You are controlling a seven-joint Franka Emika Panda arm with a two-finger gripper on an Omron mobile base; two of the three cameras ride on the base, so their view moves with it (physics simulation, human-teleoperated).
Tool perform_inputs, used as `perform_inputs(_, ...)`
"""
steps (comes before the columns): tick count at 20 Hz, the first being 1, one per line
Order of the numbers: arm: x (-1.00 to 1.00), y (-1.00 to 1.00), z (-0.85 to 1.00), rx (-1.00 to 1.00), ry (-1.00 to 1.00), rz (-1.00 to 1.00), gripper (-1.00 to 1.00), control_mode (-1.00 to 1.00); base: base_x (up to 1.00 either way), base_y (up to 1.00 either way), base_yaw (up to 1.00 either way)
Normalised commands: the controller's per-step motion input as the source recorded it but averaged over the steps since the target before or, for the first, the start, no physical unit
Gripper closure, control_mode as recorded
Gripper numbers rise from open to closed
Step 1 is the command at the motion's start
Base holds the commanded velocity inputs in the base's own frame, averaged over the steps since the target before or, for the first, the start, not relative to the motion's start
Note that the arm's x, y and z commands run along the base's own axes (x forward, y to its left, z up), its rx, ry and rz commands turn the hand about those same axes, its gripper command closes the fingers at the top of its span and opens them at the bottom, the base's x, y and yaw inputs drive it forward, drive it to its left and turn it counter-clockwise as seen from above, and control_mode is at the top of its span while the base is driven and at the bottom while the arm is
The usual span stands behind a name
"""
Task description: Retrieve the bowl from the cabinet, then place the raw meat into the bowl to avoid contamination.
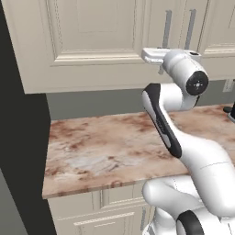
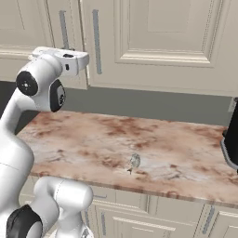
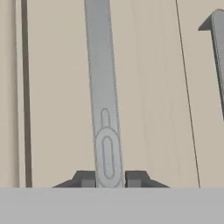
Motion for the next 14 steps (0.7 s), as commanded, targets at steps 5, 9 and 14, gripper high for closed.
perform_inputs(5,-0.61,0.01,0.10,0.00,0.03,-0.01,1.00,-1.00,0.00,0.00,0.00)
perform_inputs(9,-0.63,0.03,0.04,0.00,0.01,-0.01,1.00,-1.00,0.00,0.00,0.00)
perform_inputs(14,-0.68,0.09,0.02,0.00,0.00,-0.01,1.00,-1.00,0.00,0.00,0.00)
